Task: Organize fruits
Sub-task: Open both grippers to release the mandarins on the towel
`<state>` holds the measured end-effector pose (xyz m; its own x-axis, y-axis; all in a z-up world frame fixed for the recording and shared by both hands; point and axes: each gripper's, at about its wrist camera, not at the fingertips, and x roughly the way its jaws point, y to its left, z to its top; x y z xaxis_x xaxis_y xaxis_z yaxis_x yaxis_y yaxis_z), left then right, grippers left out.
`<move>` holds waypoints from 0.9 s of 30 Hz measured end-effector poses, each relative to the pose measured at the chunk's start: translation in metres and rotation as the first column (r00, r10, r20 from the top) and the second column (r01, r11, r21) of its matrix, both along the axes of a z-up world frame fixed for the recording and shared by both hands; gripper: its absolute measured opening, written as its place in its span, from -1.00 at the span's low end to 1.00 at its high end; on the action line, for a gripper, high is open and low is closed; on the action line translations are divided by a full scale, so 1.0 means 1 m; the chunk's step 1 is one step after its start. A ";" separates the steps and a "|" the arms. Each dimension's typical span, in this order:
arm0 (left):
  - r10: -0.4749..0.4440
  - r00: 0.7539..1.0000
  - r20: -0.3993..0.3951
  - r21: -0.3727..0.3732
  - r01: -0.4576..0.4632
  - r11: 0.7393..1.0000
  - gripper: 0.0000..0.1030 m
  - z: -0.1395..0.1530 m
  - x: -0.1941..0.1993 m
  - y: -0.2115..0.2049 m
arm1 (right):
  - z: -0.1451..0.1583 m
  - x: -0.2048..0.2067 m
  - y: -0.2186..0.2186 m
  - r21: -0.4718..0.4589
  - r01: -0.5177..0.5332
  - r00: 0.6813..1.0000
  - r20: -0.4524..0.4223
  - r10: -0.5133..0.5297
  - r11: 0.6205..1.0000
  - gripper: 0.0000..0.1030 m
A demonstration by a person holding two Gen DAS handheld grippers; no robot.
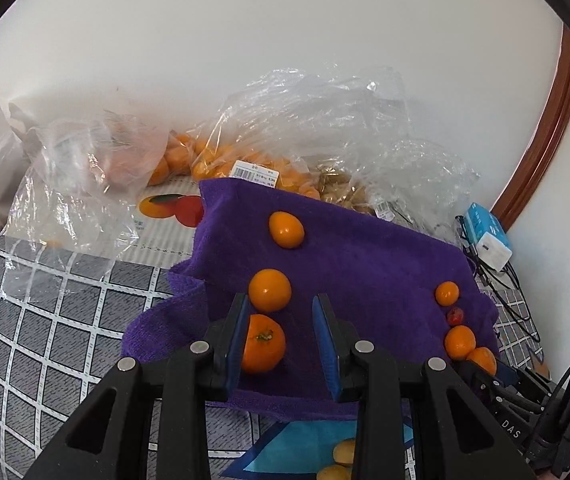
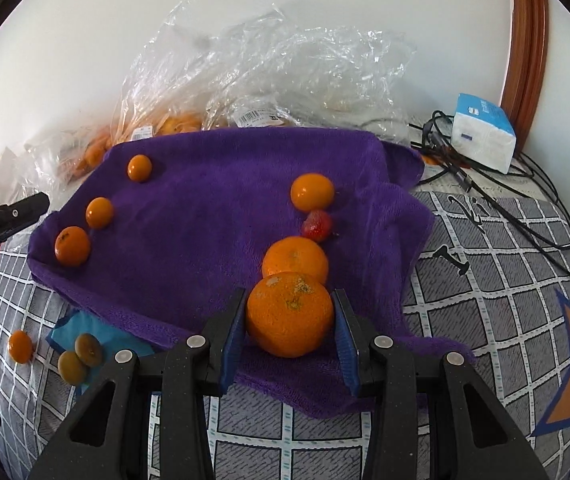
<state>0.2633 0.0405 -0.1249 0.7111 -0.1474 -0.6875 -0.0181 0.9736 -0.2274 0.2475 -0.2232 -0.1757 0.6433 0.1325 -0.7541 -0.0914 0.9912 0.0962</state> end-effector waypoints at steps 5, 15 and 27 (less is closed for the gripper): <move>-0.029 0.999 -0.040 0.057 0.031 0.998 -0.40 -0.009 0.012 -0.019 | -0.003 0.004 -0.001 -0.001 -0.006 1.000 -0.018 0.006 1.000 -0.20; -0.041 0.996 -0.074 0.149 0.052 0.988 -0.40 -0.019 0.021 -0.037 | 0.011 -0.005 -0.007 0.040 -0.006 1.000 0.020 0.006 0.999 0.14; -0.097 0.991 -0.094 0.150 0.110 0.982 -0.40 -0.024 0.023 -0.054 | 0.026 -0.022 -0.010 0.011 0.036 0.998 0.054 -0.036 0.999 0.19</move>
